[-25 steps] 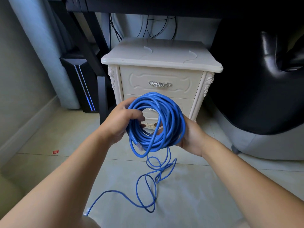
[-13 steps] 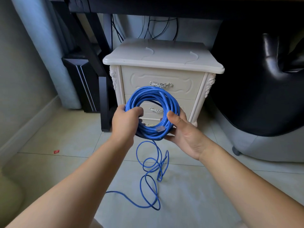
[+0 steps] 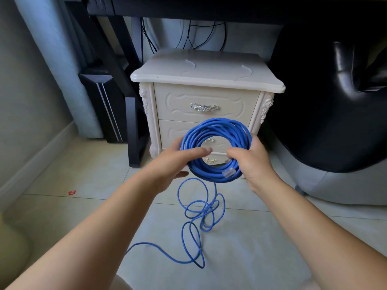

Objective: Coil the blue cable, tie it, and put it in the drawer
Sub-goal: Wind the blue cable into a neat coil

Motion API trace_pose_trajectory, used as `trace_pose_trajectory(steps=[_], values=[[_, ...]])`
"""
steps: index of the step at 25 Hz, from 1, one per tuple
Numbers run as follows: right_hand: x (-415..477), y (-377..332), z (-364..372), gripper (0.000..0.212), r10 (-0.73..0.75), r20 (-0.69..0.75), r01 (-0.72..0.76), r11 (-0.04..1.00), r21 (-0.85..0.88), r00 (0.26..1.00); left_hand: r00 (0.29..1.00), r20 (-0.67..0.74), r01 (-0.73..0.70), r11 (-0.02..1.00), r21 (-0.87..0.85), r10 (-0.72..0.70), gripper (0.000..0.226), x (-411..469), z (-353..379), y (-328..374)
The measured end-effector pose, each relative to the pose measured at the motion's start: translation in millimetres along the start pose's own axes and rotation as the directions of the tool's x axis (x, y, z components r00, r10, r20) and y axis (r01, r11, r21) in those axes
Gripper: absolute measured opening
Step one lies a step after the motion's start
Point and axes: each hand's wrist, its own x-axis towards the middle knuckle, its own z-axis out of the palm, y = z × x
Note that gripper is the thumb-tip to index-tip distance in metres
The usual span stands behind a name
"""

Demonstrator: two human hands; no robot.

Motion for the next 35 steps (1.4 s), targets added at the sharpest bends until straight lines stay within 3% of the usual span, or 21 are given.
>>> trace_pose_trajectory(steps=[2, 4, 6, 9, 12, 15, 17, 19, 21, 23, 27, 29, 32, 35], values=[[0.8, -1.8, -5.0, 0.039, -0.055, 0.005, 0.055, 0.996, -0.076, 0.998, 0.996, 0.059, -0.056, 0.995, -0.083, 0.061, 0.095, 1.6, -7.2, 4.0], [2.0, -5.0, -9.1, 0.040, -0.112, 0.028, 0.115, 0.973, -0.198, 0.993, 0.989, 0.045, -0.138, 0.987, -0.082, 0.142, 0.098, 0.6, -8.6, 7.9], [0.6, -7.7, -8.5, 0.042, -0.174, 0.091, 0.194, 0.929, -0.314, 0.980, 0.967, 0.003, -0.253, 0.959, 0.128, 0.254, 0.096, -0.4, -4.4, 6.7], [-5.2, -11.8, -3.5, 0.045, -0.237, 0.272, 0.334, 0.853, -0.402, 0.933, 0.903, 0.036, -0.396, 0.799, 0.453, 0.428, 0.086, -3.3, 5.3, 3.3], [-10.5, -14.4, -1.0, 0.046, -0.233, 0.354, 0.373, 0.835, -0.404, 0.906, 0.909, -0.017, -0.360, 0.805, 0.471, 0.417, 0.057, -1.2, 6.2, 3.4], [-11.9, -13.9, -2.7, 0.055, -0.173, 0.405, 0.315, 0.895, -0.315, 0.898, 0.932, -0.104, -0.278, 0.871, 0.404, 0.346, 0.024, 4.3, 6.1, 2.1], [-5.9, -17.1, -7.0, 0.068, -0.100, 0.419, 0.213, 0.948, -0.234, 0.902, 0.941, -0.138, -0.260, 0.919, 0.296, 0.310, 0.021, 5.0, 8.4, 3.1], [0.9, -20.9, -14.5, 0.078, 0.020, 0.461, 0.022, 0.996, -0.085, 0.887, 0.947, -0.158, -0.248, 0.950, 0.191, 0.279, 0.021, 4.8, 8.9, 6.1], [4.9, -18.8, -18.5, 0.091, 0.139, 0.503, -0.143, 0.989, -0.031, 0.853, 0.953, -0.187, -0.234, 0.971, 0.051, 0.239, 0.020, 3.8, 6.1, 10.6], [5.5, -7.0, -16.7, 0.082, 0.171, 0.500, -0.195, 0.981, -0.004, 0.849, 0.959, -0.215, -0.210, 0.972, -0.101, 0.185, 0.022, 6.3, 0.9, 10.8], [1.2, -0.4, -8.1, 0.056, 0.088, 0.399, -0.108, 0.994, 0.029, 0.913, 0.970, -0.213, -0.168, 0.961, -0.221, 0.120, 0.022, 4.2, -0.3, 10.9], [0.4, -8.5, -8.1, 0.056, 0.074, 0.340, -0.082, 0.997, 0.008, 0.938, 0.971, -0.208, -0.161, 0.966, -0.200, 0.119, 0.012, 1.6, 1.1, 13.6], [7.9, -12.3, -13.1, 0.058, 0.089, 0.259, -0.085, 0.996, -0.027, 0.962, 0.949, -0.247, -0.192, 0.980, 0.042, 0.197, 0.016, 1.3, -1.2, 12.6], [6.6, -12.4, -16.0, 0.072, 0.105, 0.372, -0.122, 0.992, 0.022, 0.922, 0.899, -0.341, -0.206, 0.953, 0.221, 0.274, 0.022, 2.8, -5.5, 9.8]])
